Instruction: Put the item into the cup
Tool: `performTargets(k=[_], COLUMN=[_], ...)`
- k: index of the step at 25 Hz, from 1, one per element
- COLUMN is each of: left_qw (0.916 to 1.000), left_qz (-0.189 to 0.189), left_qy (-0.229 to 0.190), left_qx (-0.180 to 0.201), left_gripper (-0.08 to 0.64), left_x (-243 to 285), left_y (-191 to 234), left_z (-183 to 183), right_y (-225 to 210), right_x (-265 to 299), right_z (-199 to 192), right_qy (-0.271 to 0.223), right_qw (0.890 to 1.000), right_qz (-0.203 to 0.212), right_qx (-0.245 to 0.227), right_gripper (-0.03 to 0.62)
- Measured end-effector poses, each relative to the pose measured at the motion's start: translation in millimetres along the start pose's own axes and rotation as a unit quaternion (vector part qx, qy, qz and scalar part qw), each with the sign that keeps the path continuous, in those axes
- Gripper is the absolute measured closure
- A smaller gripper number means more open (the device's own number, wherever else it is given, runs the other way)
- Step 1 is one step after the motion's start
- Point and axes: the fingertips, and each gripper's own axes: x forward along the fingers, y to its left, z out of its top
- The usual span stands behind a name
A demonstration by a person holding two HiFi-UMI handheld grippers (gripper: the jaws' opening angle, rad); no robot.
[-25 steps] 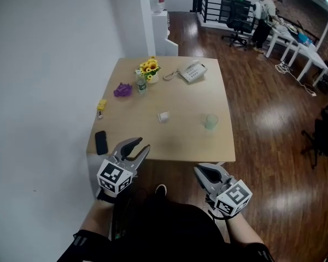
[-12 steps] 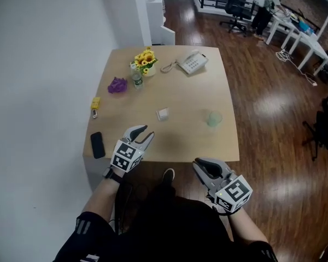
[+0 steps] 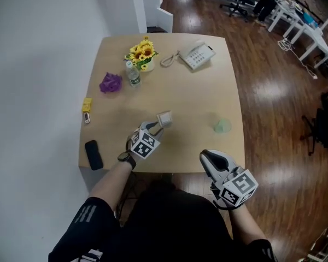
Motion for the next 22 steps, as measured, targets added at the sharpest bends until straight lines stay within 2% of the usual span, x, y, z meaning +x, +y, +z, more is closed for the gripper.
performTargets(k=[4, 11, 17, 18, 22], left_qw=[0.9979, 0.9921, 0.9876, 0.9876, 0.9864], left_qz=[-0.035, -0.044, -0.027, -0.020, -0.011], left_qy=[0.050, 0.104, 0.146, 0.147, 0.154], left_qx=[0.023, 0.053, 0.052, 0.052, 0.057], left_gripper=[0.422, 0.420, 0.424, 0.464, 0.491], left_x=[46, 95, 114, 115, 117], left_y=[3, 5, 1, 3, 8], left_z=[-28, -52, -69, -68, -67], right_y=[-21, -56, -78, -80, -85], right_x=[22, 20, 10, 8, -1], right_z=[10, 1, 5, 5, 4], right_qy=[0.000, 0.017, 0.014, 0.011, 0.006], right_qw=[1.000, 0.998, 0.997, 0.997, 0.996], right_qz=[-0.020, -0.046, -0.049, -0.048, -0.049], right_qx=[0.014, 0.047, 0.059, 0.063, 0.069], right_gripper=[0.546, 0.546, 0.546, 0.547, 0.546])
